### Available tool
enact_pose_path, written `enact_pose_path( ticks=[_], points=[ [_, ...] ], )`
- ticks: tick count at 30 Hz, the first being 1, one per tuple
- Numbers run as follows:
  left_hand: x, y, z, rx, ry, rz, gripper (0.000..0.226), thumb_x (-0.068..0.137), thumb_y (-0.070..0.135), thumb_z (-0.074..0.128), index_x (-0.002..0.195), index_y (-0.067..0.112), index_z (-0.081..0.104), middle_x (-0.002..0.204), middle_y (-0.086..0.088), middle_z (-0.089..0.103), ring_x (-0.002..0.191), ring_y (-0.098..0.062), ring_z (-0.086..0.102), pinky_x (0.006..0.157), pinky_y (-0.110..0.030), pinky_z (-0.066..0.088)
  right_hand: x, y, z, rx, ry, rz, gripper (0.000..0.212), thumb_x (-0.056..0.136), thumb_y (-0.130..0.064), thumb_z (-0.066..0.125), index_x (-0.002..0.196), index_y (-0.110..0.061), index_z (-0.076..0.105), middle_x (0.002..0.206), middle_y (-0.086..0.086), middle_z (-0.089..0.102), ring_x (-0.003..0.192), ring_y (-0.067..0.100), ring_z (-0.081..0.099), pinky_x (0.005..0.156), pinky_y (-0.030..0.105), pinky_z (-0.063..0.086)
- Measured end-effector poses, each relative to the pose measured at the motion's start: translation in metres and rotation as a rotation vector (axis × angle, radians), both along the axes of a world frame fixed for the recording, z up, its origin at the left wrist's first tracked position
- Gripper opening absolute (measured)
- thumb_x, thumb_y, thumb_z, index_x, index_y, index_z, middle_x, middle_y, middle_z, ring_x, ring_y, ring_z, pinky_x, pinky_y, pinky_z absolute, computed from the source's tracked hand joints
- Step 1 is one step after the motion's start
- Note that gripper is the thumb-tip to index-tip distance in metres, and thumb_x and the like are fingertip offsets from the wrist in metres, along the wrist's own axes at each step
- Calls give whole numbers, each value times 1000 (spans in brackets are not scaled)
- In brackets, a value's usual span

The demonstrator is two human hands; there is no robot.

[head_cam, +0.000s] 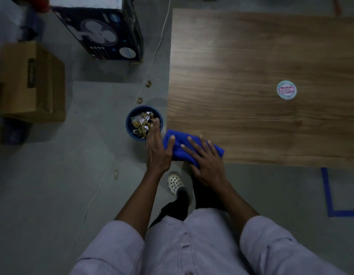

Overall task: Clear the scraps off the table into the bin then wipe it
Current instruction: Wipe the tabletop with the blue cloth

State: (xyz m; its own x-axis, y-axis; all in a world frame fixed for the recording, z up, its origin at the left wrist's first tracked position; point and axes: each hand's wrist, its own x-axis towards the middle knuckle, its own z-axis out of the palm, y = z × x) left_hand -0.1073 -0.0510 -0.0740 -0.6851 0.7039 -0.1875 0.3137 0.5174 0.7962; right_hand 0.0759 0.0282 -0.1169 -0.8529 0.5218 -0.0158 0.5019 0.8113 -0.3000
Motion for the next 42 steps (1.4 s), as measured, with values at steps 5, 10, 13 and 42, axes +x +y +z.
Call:
enact_pose_path(
  ticks=[5, 10, 13, 42],
  points=[
    [13, -20, 4, -57, 189, -183, 73, 97, 26, 53, 162, 17, 21, 169, -1, 20, 157, -14, 12, 127, -43, 14, 16, -7, 5, -83, -10, -543, 67, 94, -34, 53, 157, -33, 32, 168, -6, 19, 156, 28, 10, 123, 52, 17],
    [19, -46, 15, -131, 429, -513, 94, 72, 16, 43, 162, 12, 18, 171, -9, 8, 158, -27, 2, 127, -52, 6, -40, -46, 17, -176, 38, -177, 69, 86, -22, 61, 152, -21, 43, 165, 0, 26, 154, 34, 13, 123, 52, 18],
    [17, -60, 6, -307, 650, -670, 108, 68, 8, 60, 164, 17, 10, 171, -8, -2, 158, -29, -5, 126, -58, 2, -47, -40, 25, -294, 90, -18, 60, 81, -5, 67, 140, -9, 57, 154, 7, 47, 147, 43, 31, 117, 53, 33],
    [-84, 449, 19, -77, 882, -847, 49, 89, 17, 41, 124, -8, 64, 135, -30, 60, 131, -48, 53, 116, -55, 38, -163, 398, 64, -94, 14, -768, 67, 84, -14, 55, 150, -20, 46, 160, 12, 36, 150, 36, 25, 120, 55, 22]
  ],
)
